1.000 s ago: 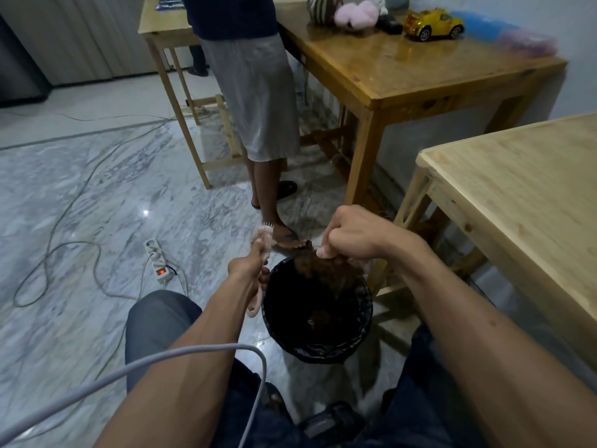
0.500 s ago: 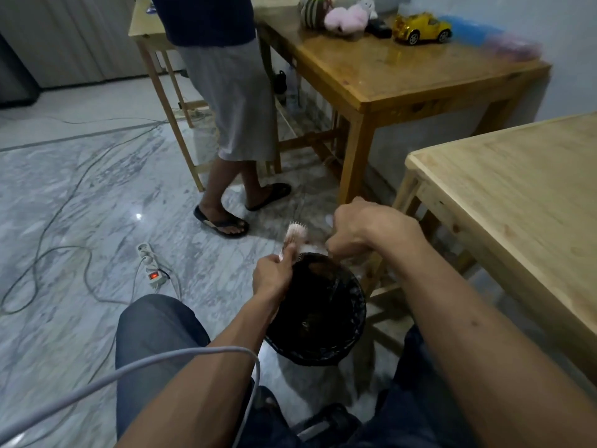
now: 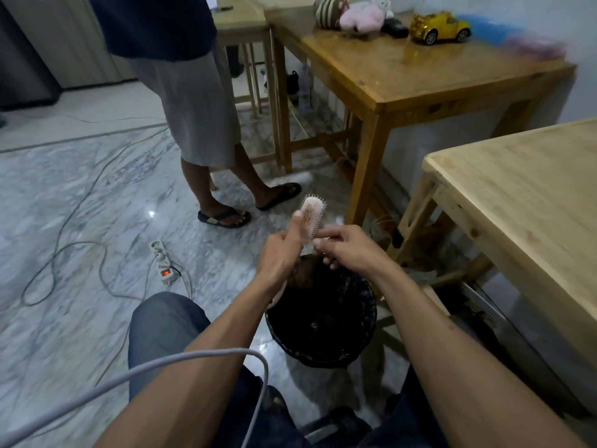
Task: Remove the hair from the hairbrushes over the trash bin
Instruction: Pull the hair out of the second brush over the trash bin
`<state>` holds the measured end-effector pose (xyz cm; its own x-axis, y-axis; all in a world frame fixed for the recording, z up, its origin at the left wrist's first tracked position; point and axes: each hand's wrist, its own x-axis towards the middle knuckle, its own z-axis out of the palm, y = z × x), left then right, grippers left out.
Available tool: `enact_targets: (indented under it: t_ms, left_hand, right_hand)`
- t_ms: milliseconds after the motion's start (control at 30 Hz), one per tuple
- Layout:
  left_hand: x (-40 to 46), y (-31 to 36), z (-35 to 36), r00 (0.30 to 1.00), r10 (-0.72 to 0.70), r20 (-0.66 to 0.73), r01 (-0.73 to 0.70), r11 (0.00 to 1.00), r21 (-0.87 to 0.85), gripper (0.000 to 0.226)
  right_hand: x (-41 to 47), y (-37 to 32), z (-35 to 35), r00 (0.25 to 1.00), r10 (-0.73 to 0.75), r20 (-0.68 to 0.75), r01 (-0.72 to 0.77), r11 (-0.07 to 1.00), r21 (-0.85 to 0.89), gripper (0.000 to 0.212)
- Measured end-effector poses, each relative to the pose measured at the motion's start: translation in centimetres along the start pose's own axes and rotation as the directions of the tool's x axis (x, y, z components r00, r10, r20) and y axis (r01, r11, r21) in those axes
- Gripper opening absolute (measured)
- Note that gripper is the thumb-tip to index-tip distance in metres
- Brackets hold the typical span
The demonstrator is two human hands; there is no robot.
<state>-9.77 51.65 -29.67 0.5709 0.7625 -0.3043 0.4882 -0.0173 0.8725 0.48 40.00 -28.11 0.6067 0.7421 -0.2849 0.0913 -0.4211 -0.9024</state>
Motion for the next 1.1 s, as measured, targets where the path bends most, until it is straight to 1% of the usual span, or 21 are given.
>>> enact_targets:
  t_ms: [67,133,200,267,400,500,567,600,633,667,700,733,800,833,867,900,933,1033,1100]
  left_hand:
    - [0.6,0.1,-0.4,0.997,-0.072,0.030,0.074,0.995,-0.063,0.081]
    - [1.2,-0.2,-0.7,0.989,-0.135,0.067,0.140,0.987,-0.077,0.067]
    - [1.7,-0.9,-0.7,0.974,-0.203,0.098,0.214,0.969,-0.122,0.057]
    - [1.9,-1.5,-0.5,0.962,-0.257,0.089,0.270,0.942,-0.199,0.051]
    - [1.7,-1.7,0.0,0.938,-0.332,0.100,0.347,0.893,-0.287,0.037]
    - [1.8,-1.5,0.2,0.934,-0.344,0.098,0.358,0.889,-0.286,0.039]
    - [1.6,-1.1,0.0,0.948,-0.302,0.096,0.317,0.918,-0.238,0.042]
    - [1.3,-0.9,-0.1,0.958,-0.270,0.100,0.285,0.936,-0.205,0.044]
    - [1.1,-0.6,-0.3,0.967,-0.233,0.107,0.249,0.953,-0.175,0.046]
    - [0.8,-0.2,-0.4,0.974,-0.194,0.114,0.209,0.967,-0.145,0.048]
    - [0.5,0.2,-0.5,0.980,-0.161,0.119,0.174,0.978,-0.112,0.052]
    - [0.1,0.6,-0.5,0.983,-0.137,0.123,0.147,0.986,-0.080,0.058]
    - [-0.5,1.4,-0.5,0.986,-0.102,0.128,0.104,0.995,-0.007,0.075]
    - [-0.7,1.8,-0.5,0.989,-0.083,0.126,0.077,0.996,0.049,0.082]
    - [-0.7,2.1,-0.4,0.991,-0.066,0.118,0.053,0.993,0.104,0.087]
    - [-0.8,2.3,-0.5,0.993,-0.056,0.108,0.040,0.989,0.139,0.091]
    - [-0.7,2.5,-0.6,0.994,-0.058,0.095,0.044,0.989,0.139,0.091]
    - [0.0,2.9,-1.7,0.991,-0.126,0.054,0.127,0.992,-0.009,0.078]
    - [1.0,2.8,-3.0,0.983,-0.177,0.040,0.179,0.982,-0.068,0.071]
  right_hand:
    - [0.1,0.4,0.0,0.999,0.003,-0.040,-0.005,0.999,-0.046,0.021]
    - [-0.2,0.6,-0.2,0.999,0.024,-0.035,-0.026,0.997,-0.079,0.019]
    - [-0.6,0.5,-0.4,1.000,0.017,0.001,-0.017,0.986,-0.168,0.020]
    - [-1.1,0.3,-0.7,0.999,0.004,0.036,0.005,0.969,-0.248,0.020]
    - [-1.7,0.1,-1.4,0.996,0.020,0.090,0.007,0.956,-0.295,0.017]
    - [-2.0,0.3,-2.1,0.991,0.061,0.115,-0.022,0.949,-0.315,0.017]
    - [-1.8,0.7,-2.6,0.990,0.097,0.106,-0.051,0.927,-0.371,0.018]
    - [-1.7,1.0,-2.7,0.987,0.124,0.102,-0.071,0.907,-0.416,0.025]
    - [-1.6,1.2,-2.7,0.982,0.163,0.092,-0.105,0.888,-0.448,0.043]
    - [-1.3,1.6,-2.6,0.976,0.203,0.075,-0.152,0.891,-0.429,0.067]
    - [-1.1,1.7,-2.3,0.969,0.240,0.052,-0.208,0.914,-0.348,0.086]
    - [-0.8,1.6,-1.8,0.966,0.257,0.027,-0.246,0.947,-0.208,0.091]
    - [-0.4,1.1,-0.7,0.972,0.233,-0.001,-0.232,0.966,0.115,0.079]
    - [-0.2,0.9,-0.2,0.977,0.215,0.000,-0.209,0.953,0.220,0.074]
    - [0.1,0.8,0.6,0.979,0.202,-0.002,-0.195,0.946,0.257,0.074]
    - [0.1,0.7,1.2,0.981,0.191,-0.022,-0.180,0.954,0.239,0.077]
    - [0.1,0.6,1.9,0.981,0.177,-0.074,-0.161,0.970,0.184,0.078]
    - [-0.5,1.0,2.9,0.944,0.073,-0.321,-0.079,0.997,-0.005,0.078]
    - [-0.9,2.1,2.7,0.910,-0.014,-0.414,-0.010,0.998,-0.055,0.072]
